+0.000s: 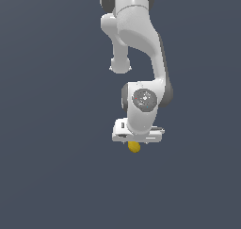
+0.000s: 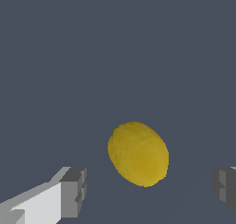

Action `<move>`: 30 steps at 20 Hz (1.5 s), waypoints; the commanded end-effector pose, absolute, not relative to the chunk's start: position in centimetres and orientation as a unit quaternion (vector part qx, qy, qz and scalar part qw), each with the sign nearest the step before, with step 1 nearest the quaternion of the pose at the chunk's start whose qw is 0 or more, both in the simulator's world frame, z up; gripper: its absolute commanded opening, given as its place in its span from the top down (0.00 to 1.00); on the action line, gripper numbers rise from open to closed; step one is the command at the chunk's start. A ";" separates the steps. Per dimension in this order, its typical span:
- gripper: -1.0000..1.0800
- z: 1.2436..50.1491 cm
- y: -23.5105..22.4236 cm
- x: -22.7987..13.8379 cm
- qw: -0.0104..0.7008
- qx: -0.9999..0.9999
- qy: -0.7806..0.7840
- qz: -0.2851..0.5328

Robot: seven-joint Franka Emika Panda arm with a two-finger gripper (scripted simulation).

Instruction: Pick up the object and move it to a goal position.

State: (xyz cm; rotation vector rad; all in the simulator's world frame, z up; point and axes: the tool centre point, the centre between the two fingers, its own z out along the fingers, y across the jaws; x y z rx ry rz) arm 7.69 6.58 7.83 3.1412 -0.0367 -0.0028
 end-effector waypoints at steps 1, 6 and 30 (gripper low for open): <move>0.04 7.7 6.6 7.7 0.000 1.000 -0.012 -0.001; 0.04 6.0 6.6 7.7 0.000 1.000 -0.012 0.000; 1.00 2.9 6.6 7.8 0.000 1.000 -0.012 0.000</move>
